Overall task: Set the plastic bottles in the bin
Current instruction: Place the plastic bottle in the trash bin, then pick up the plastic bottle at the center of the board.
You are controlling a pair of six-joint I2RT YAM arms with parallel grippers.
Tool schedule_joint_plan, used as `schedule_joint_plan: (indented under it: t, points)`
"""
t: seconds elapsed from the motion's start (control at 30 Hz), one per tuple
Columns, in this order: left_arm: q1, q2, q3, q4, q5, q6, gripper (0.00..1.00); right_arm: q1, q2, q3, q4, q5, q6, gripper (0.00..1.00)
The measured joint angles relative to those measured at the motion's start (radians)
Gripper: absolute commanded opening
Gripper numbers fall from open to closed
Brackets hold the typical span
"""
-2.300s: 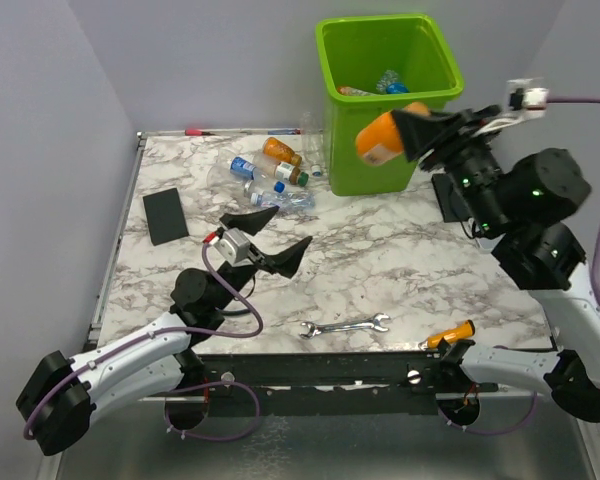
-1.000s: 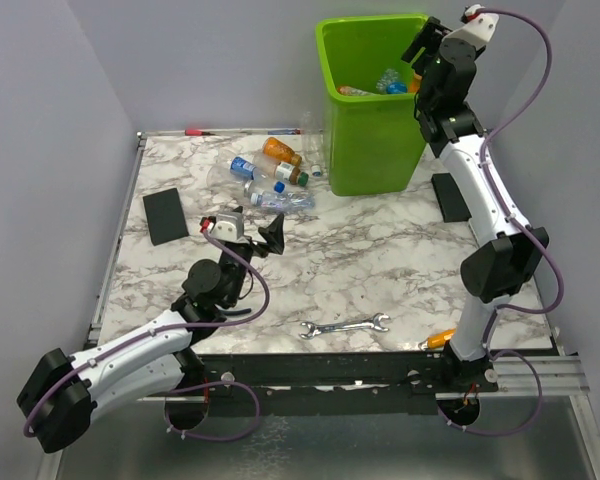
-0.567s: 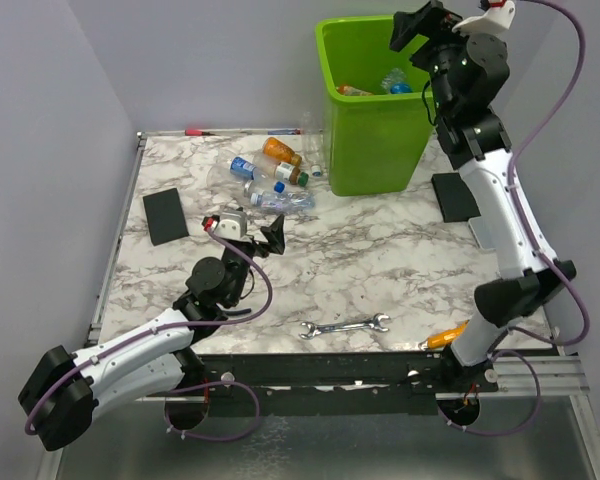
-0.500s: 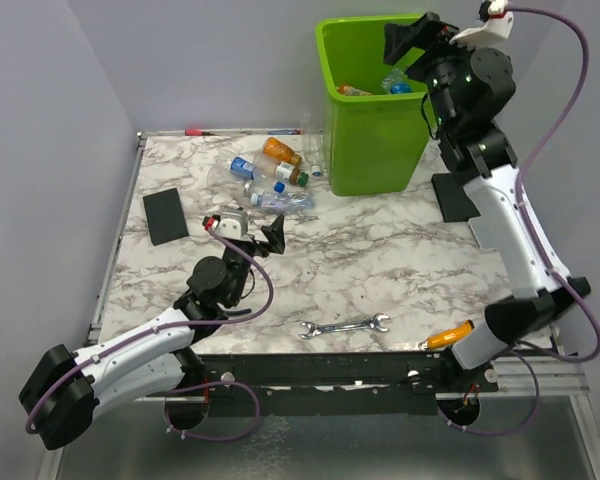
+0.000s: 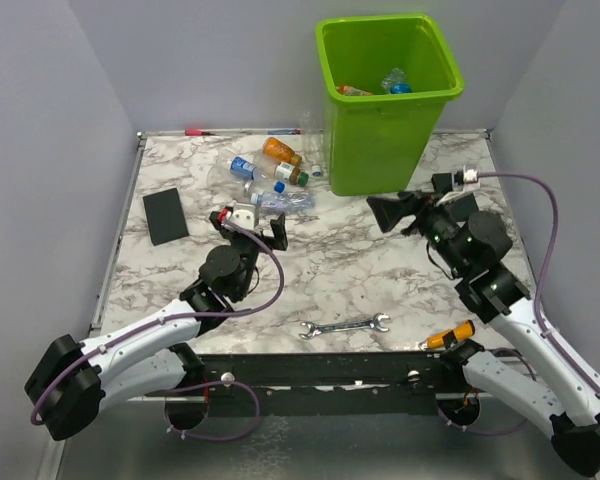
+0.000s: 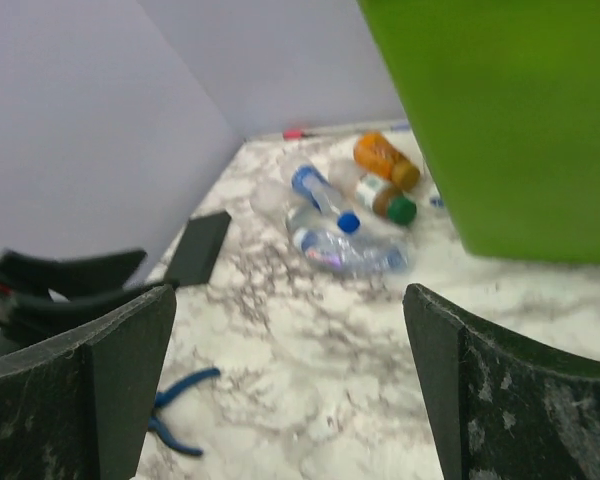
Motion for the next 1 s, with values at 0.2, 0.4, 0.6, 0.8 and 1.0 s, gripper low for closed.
schedule_joint_plan:
  t: [0.2,0.4,0.6,0.8,1.0]
  points:
    - [0.062,0.110,0.126,-0.141,0.031,-0.095,0.99,0.000,-0.105,-0.274,-0.037,0.000,0.140,1.00]
    - [0.220,0.337,0.371,-0.369,0.159,-0.324,0.99,0.000,-0.143,-0.456,-0.048,-0.026,0.248,1.00]
    - [0.436,0.507,0.507,-0.494,0.360,-0.578,0.99,0.000,-0.144,-0.468,-0.058,-0.038,0.259,1.00]
    - [0.506,0.684,0.541,-0.540,0.431,-0.803,0.99,0.000,-0.159,-0.507,-0.062,-0.038,0.259,1.00]
    - [0.474,0.787,0.541,-0.543,0.412,-1.004,0.98,0.000,-0.166,-0.510,-0.069,-0.038,0.258,1.00]
